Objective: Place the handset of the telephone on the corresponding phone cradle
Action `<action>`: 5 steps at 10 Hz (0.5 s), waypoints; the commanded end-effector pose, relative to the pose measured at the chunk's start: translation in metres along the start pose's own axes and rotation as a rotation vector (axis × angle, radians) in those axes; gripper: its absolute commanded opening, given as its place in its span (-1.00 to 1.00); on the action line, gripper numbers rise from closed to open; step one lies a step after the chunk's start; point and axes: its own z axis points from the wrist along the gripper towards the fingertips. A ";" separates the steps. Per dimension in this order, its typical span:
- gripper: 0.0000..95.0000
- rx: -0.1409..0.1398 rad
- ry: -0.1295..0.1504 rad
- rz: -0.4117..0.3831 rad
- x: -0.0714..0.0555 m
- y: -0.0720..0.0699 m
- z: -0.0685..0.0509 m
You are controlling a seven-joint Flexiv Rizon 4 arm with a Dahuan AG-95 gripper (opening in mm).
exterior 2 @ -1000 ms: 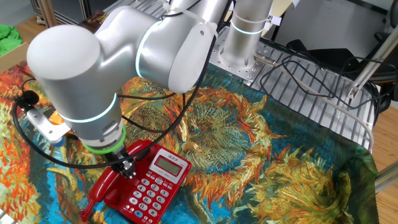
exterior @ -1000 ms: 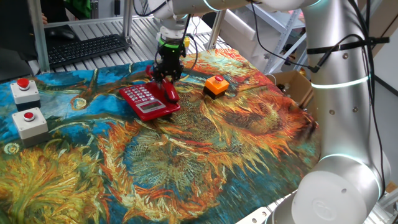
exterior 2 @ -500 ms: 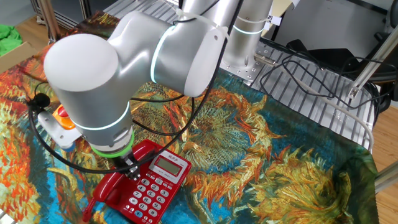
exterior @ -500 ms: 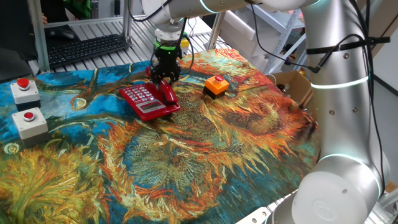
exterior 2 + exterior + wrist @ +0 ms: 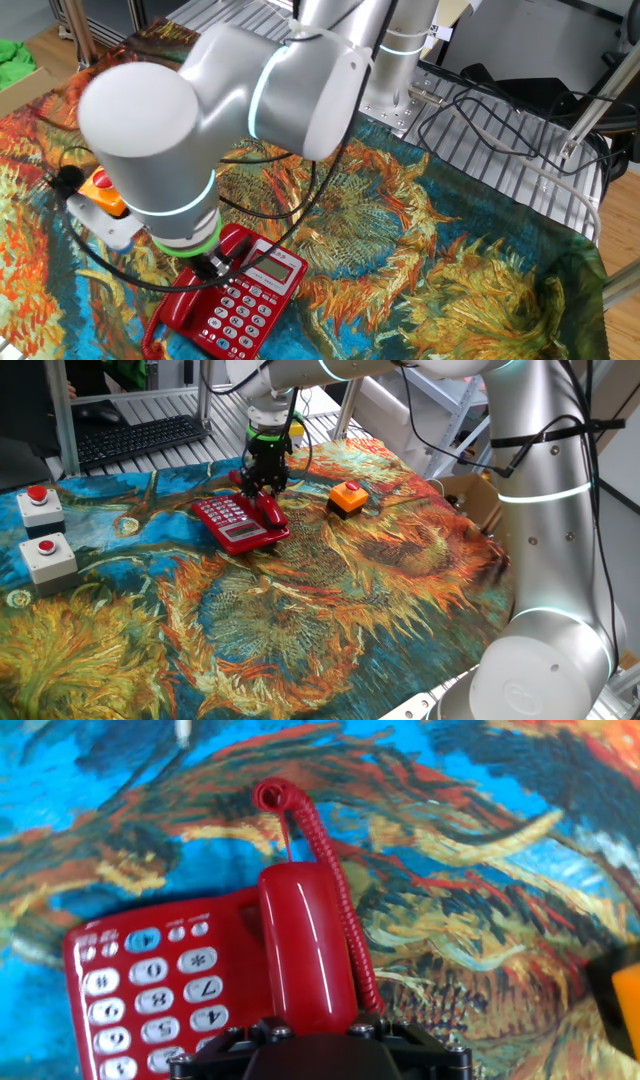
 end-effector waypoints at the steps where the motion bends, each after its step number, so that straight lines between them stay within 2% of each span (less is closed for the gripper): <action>1: -1.00 0.013 -0.001 -0.009 0.001 0.000 0.000; 3: -1.00 0.016 -0.004 -0.010 0.001 0.001 0.001; 5: -1.00 0.046 -0.006 -0.021 0.002 0.001 0.002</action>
